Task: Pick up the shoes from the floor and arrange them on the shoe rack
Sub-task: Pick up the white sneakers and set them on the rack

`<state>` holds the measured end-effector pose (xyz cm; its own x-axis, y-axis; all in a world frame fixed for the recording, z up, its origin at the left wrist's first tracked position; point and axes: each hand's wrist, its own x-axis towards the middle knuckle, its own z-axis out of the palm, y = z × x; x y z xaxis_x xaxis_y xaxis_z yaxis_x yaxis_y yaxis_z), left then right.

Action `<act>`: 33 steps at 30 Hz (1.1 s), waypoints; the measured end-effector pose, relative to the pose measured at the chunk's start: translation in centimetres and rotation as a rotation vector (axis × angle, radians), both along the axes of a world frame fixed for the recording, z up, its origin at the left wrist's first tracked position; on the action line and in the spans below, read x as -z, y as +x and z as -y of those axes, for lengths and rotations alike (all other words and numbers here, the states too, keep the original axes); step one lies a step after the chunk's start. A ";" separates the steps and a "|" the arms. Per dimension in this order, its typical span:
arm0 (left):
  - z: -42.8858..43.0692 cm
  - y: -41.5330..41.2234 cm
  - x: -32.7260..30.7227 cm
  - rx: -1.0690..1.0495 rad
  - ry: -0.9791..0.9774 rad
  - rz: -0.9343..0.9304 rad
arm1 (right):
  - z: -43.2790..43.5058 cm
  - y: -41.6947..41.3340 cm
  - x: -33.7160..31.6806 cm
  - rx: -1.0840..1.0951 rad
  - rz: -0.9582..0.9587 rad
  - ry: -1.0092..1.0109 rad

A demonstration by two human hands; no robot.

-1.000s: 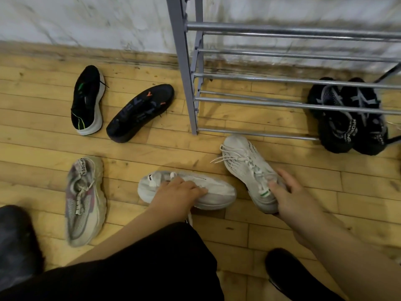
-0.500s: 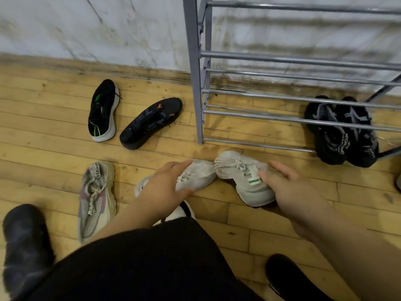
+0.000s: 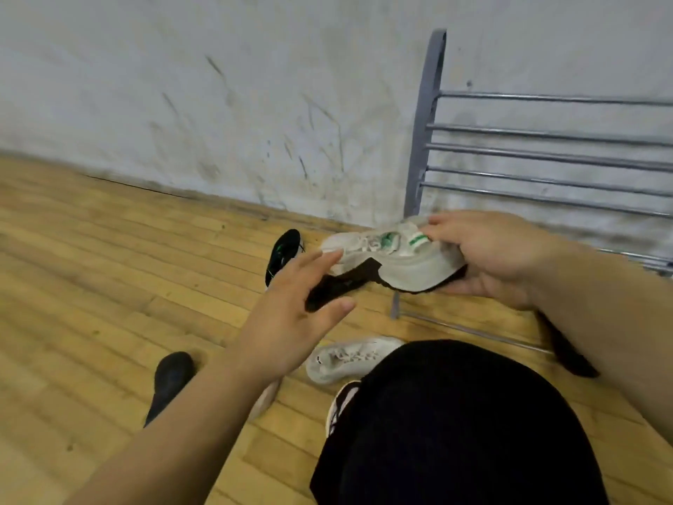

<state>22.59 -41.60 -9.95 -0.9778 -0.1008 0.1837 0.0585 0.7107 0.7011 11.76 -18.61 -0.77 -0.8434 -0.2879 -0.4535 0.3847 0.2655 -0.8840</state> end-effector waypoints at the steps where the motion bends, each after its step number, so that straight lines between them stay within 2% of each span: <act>1: 0.6 1.3 -1.3 -0.033 -0.016 -0.035 | 1.6 0.8 -1.2 -0.055 -0.012 -0.015; 5: 3.7 7.6 -4.2 -0.113 -0.029 -0.052 | 8.2 5.8 -3.2 -0.272 0.000 -0.037; 7: 5.4 11.2 -4.2 -0.150 0.072 0.011 | 11.0 8.8 -2.5 -0.370 0.033 -0.029; 10: 7.8 16.6 -2.5 -0.245 0.138 0.126 | 13.8 12.7 -0.3 -0.494 0.075 0.034; 14: 8.7 22.3 1.9 -0.320 0.207 0.247 | 14.4 15.8 2.0 -0.729 -0.048 0.207; 19: 7.5 24.8 5.7 -0.422 0.399 0.220 | 14.8 16.8 2.6 -0.775 -0.052 0.245; 23: 7.4 25.7 8.2 -0.480 0.340 0.285 | 15.1 17.0 3.5 -0.817 -0.108 0.296; 25: 7.4 26.6 10.7 -0.561 0.322 0.386 | 14.9 16.9 4.0 -0.859 -0.146 0.337; 28: 7.0 29.0 16.6 -0.646 0.255 0.646 | 14.5 16.5 4.4 -0.908 -0.182 0.405; 33: 6.1 33.6 24.8 -0.586 0.134 1.137 | 14.5 16.2 5.2 -0.954 -0.189 0.463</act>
<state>56.22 -47.71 -34.79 -0.3808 -0.5194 -0.7650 -0.9120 0.3476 0.2179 27.92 -33.08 -5.95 -0.4296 -0.6982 -0.5728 -0.2906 0.7074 -0.6443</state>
